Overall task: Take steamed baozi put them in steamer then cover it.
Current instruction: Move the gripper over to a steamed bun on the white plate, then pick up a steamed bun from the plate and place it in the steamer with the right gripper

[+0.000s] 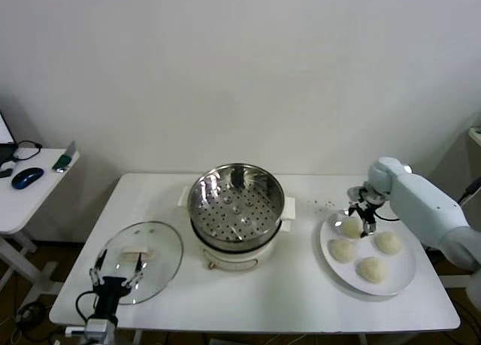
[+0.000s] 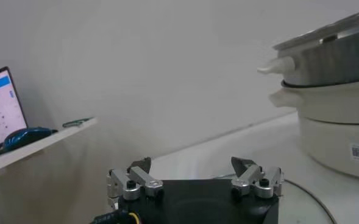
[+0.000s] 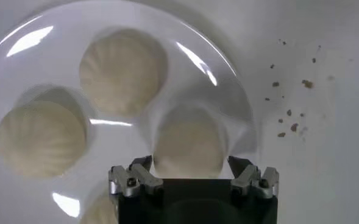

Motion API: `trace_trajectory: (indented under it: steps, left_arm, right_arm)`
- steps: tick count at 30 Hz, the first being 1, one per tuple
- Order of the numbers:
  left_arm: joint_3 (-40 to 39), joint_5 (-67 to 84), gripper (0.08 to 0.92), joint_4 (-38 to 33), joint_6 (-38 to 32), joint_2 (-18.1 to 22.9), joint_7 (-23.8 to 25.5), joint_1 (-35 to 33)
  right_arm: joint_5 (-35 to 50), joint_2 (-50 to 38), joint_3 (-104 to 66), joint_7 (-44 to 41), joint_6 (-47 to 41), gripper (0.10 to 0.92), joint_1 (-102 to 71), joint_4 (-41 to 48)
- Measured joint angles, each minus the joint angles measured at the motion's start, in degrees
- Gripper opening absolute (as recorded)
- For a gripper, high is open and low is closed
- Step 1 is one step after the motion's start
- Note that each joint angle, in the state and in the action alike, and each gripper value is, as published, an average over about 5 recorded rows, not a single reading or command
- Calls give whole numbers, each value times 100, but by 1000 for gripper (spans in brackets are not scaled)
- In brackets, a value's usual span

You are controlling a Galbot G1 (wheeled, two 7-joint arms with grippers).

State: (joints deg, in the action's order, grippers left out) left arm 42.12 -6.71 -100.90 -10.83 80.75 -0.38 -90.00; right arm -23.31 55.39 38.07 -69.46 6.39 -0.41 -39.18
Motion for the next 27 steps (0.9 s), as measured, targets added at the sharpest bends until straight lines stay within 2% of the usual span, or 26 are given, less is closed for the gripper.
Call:
trace_trajectory:
  steps: [3,9,19,27]
  left_arm:
    - [3,-3,823,14,-1,-5,-6,-5]
    - [6,-14,823,23,-10,-8,-30,-29]
    - [7,-13,823,39,-30,-8,-54,-59]
    - [-18,-12,823,-21,-42,-27,-62,-134]
  right_arm:
    - [-9,46,-11,-1,5,802,14,69]
    - [-17,80,-45,-7,22,706,22,163]
    - [75,79,-78,-101,236,696,176,171]
    - [597,84,602,-293,636,696,970,-174]
